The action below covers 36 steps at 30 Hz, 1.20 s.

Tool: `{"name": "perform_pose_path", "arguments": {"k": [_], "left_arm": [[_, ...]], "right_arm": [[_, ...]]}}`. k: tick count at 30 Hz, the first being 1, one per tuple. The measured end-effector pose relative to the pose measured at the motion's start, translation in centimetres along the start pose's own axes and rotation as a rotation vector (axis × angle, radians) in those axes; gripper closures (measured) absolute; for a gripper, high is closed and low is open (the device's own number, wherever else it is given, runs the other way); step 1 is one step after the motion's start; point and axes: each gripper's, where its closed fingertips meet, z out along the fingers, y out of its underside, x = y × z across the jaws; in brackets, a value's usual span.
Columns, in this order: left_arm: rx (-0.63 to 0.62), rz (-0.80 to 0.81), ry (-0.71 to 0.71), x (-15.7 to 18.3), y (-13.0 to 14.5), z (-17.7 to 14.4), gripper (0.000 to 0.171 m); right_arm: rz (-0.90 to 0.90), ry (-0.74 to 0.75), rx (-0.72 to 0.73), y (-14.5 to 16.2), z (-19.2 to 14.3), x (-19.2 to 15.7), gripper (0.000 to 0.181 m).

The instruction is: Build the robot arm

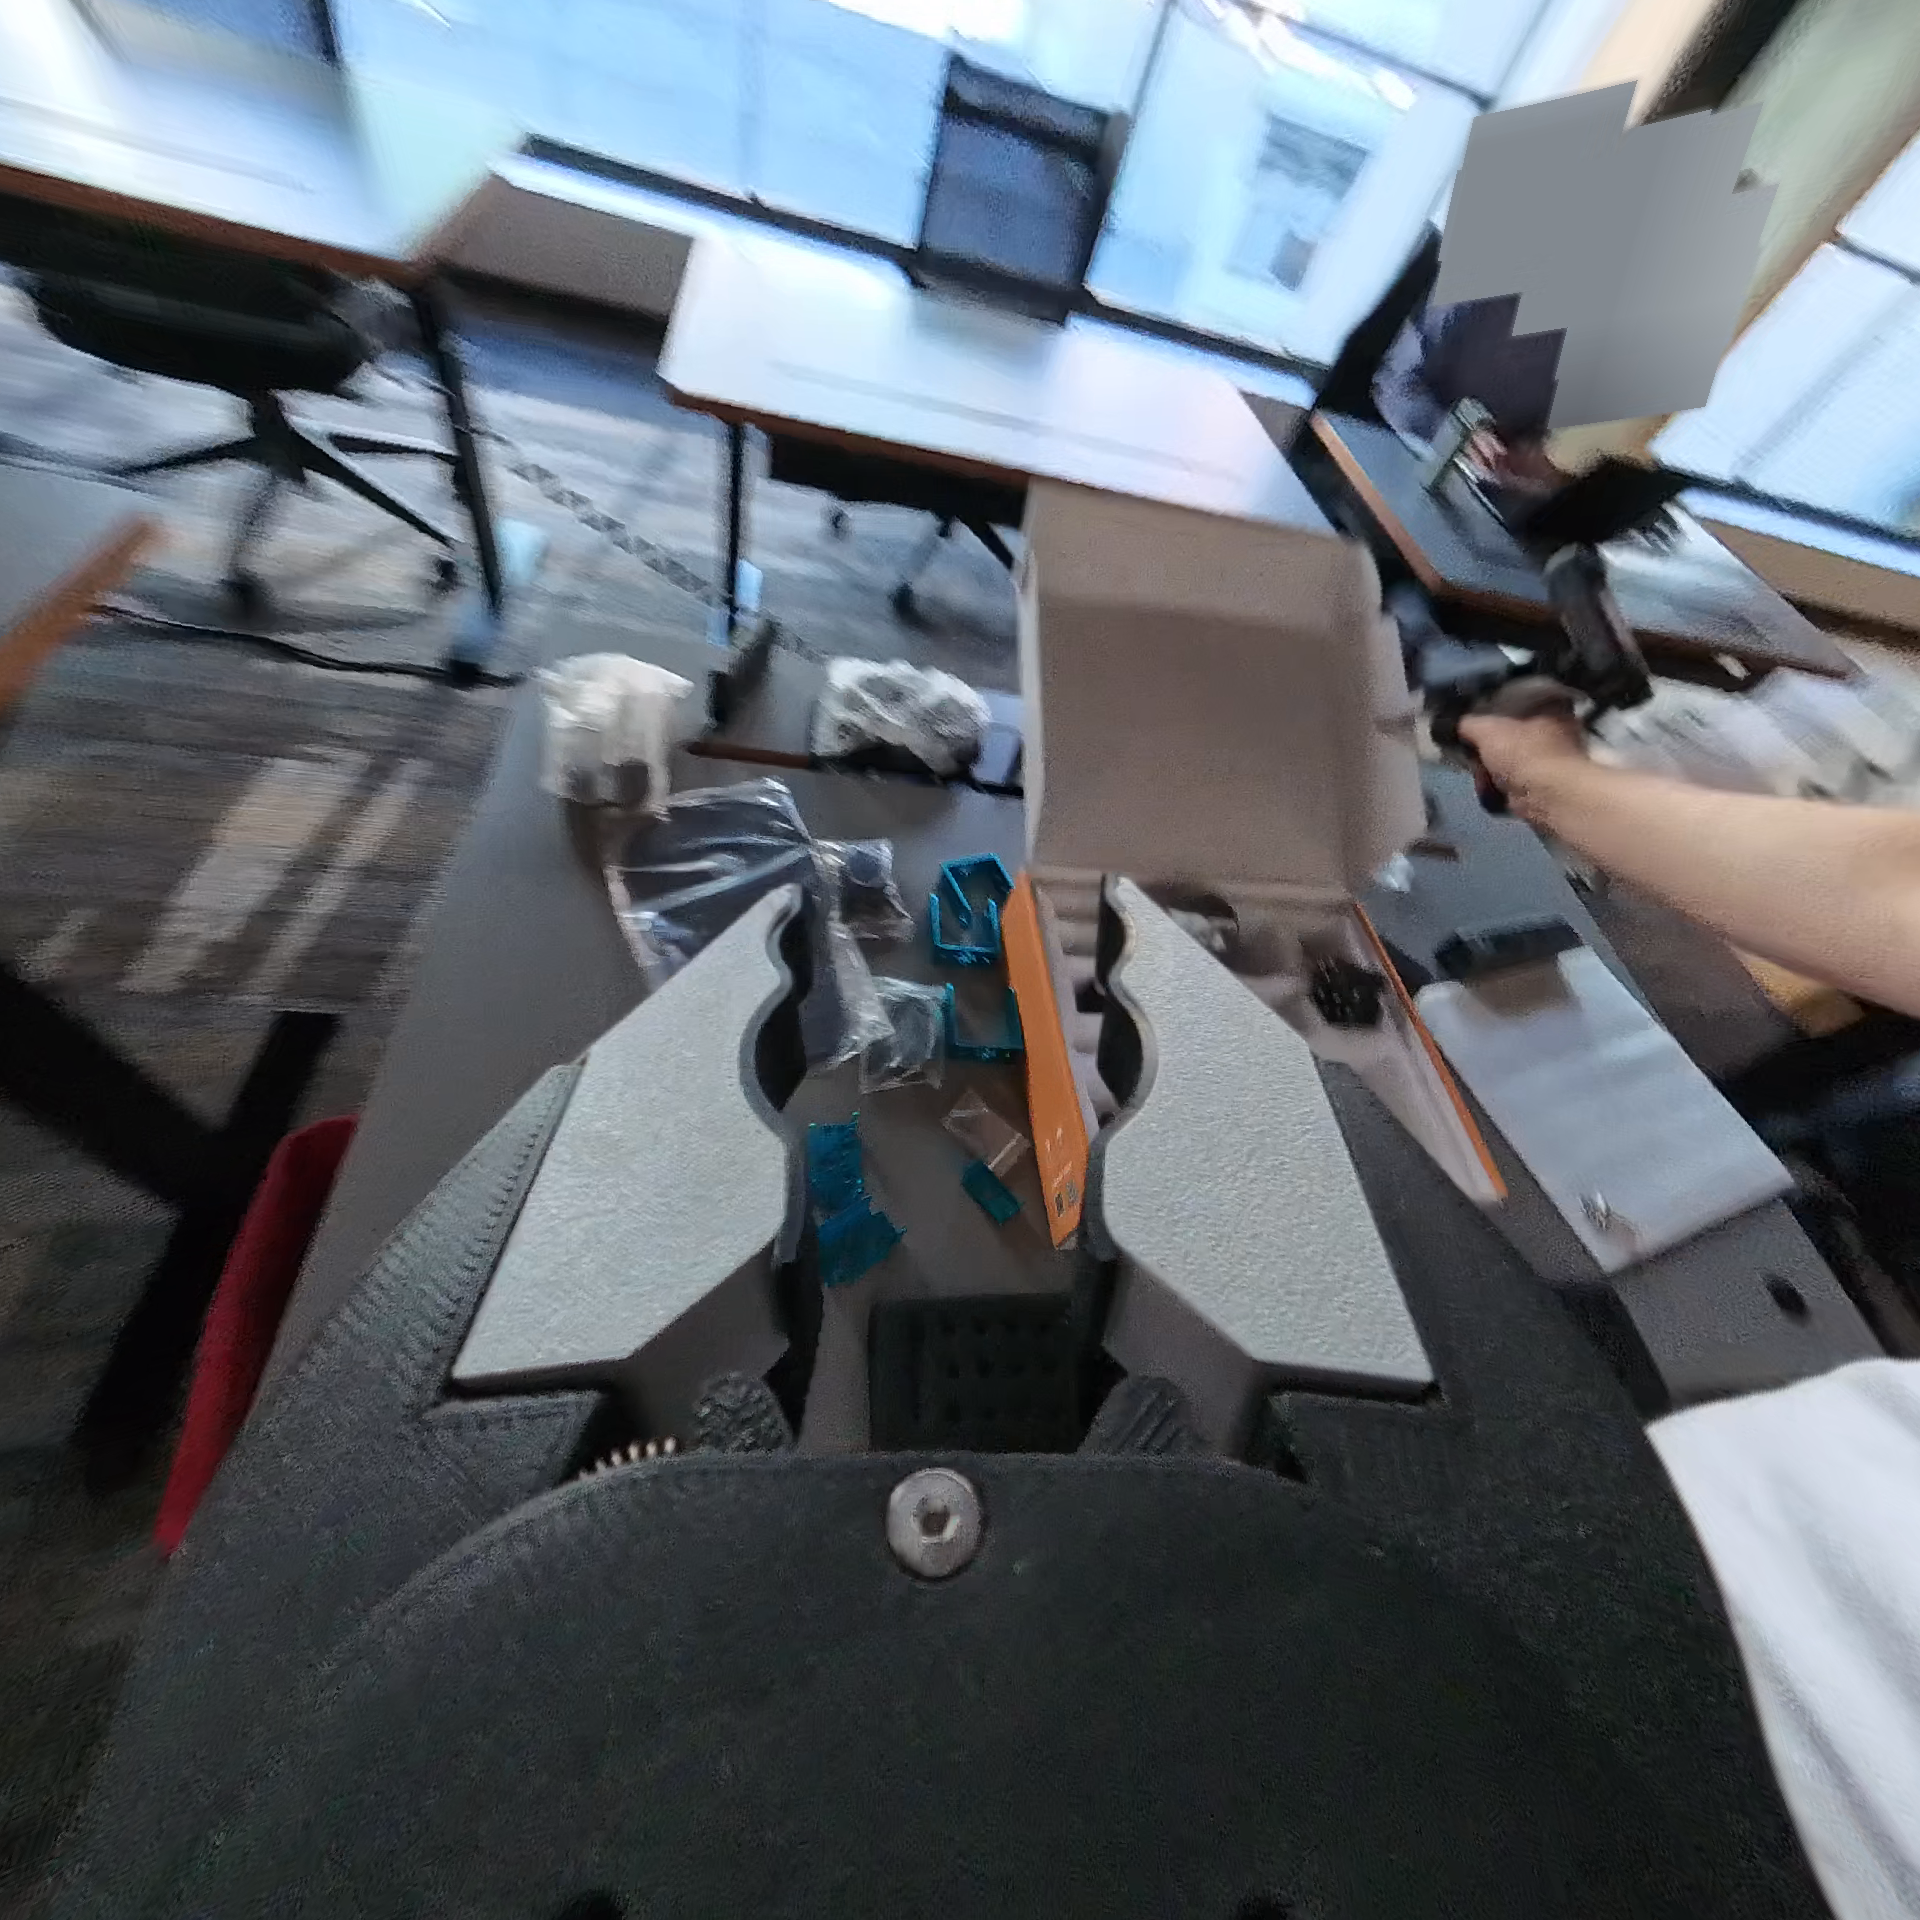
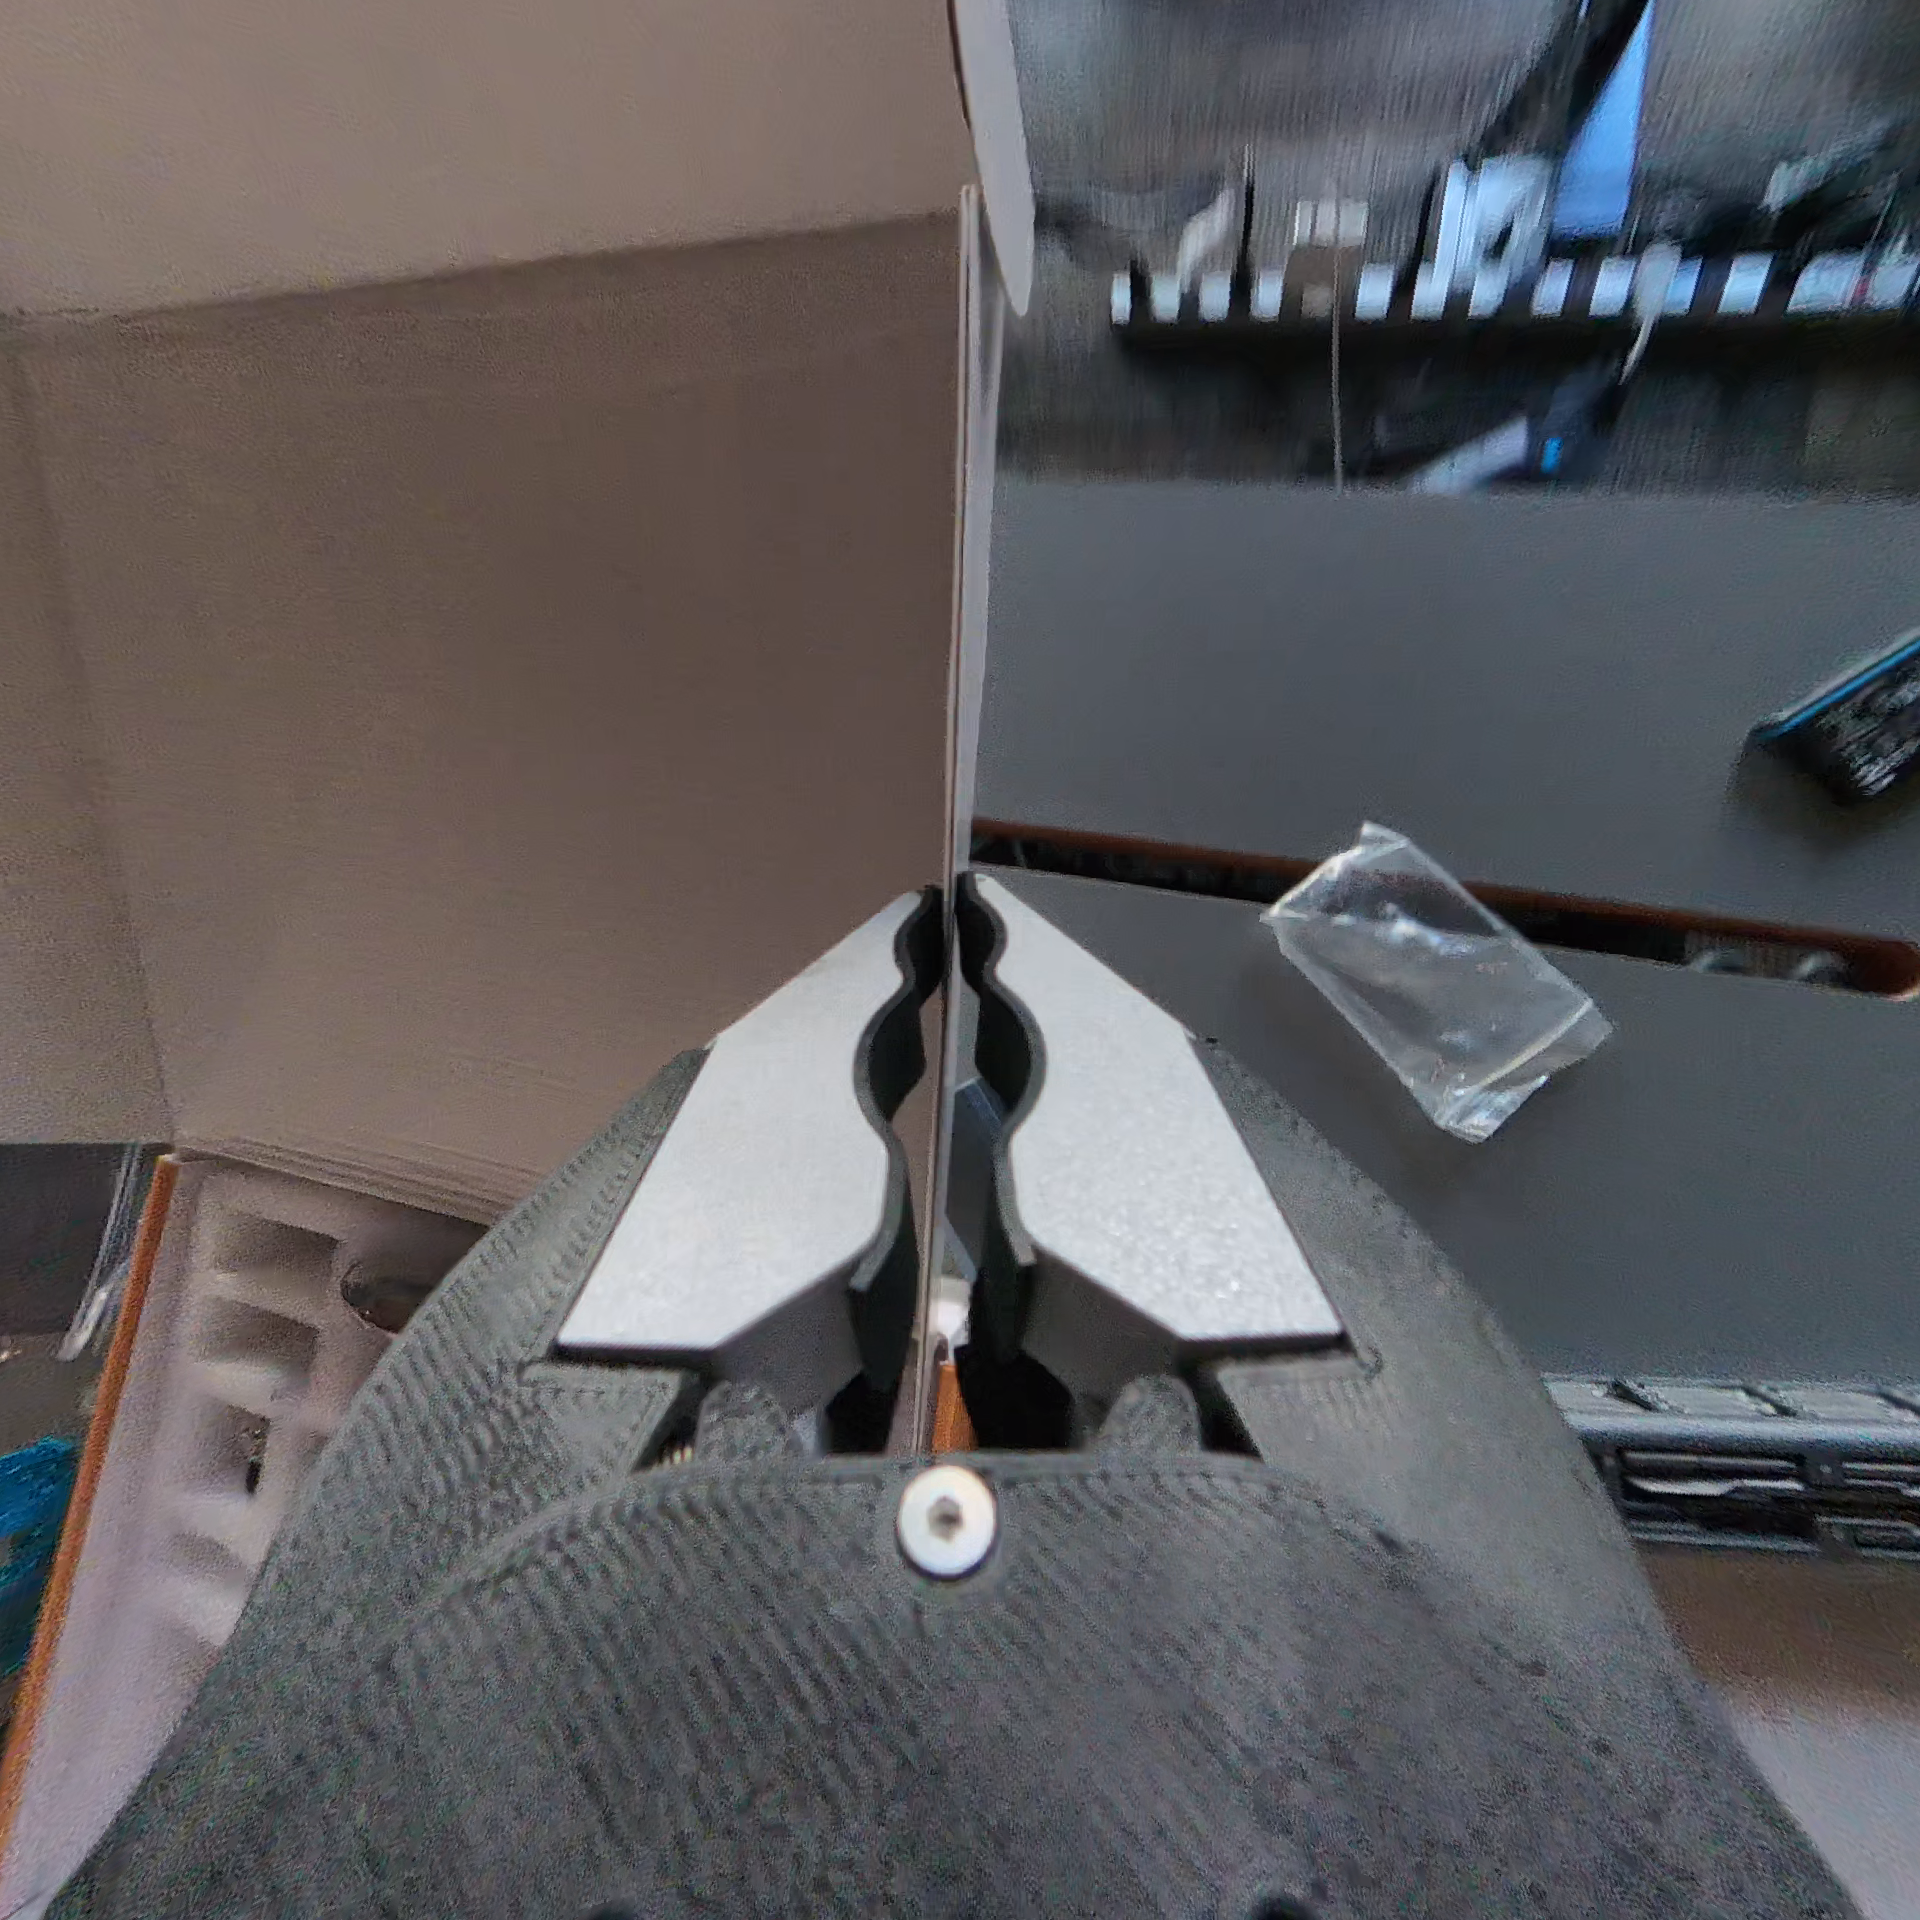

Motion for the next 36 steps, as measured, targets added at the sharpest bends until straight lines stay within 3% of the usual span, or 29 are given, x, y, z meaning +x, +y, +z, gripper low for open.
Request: {"name": "perform_pose_path", "arguments": {"k": [4,6,10,14,19,22,25,29,36], "left_arm": [[-0.122,-0.009,0.368,-0.8,1.4,12.3,0.105],[-0.178,-0.001,0.496,0.1,2.7,18.7,0.099],[-0.278,0.002,0.687,5.7,5.6,29.2,0.089],[-0.319,0.138,0.695,11.0,8.8,34.7,0.08],[-0.199,0.164,0.48,10.3,9.7,38.5,0.118],[-0.138,0.103,0.474,10.1,8.9,38.8,0.138],[-0.11,0.166,0.417,9.2,9.2,38.6,0.153],[-0.081,0.221,0.373,8.5,10.0,37.3,0.163],[-0.088,0.244,0.317,8.2,11.1,36.0,0.167]], "right_arm": [[-0.058,-0.02,0.324,1.9,-6.6,-1.7,0.18],[-0.039,-0.054,0.415,3.7,-9.3,-2.4,0.181],[-0.034,-0.059,0.431,6.8,-12.0,-3.0,0.181],[-0.053,-0.046,0.428,8.2,-12.7,-3.9,0.178],[-0.051,-0.082,0.46,9.5,-13.4,-4.2,0.177],[-0.036,-0.133,0.463,10.4,-13.8,-4.1,0.177],[-0.05,-0.18,0.458,11.5,-14.1,-4.2,0.176],[-0.029,-0.226,0.444,12.6,-14.4,-4.2,0.174],[0.021,-0.257,0.439,15.0,-14.6,-4.6,0.172]]}}
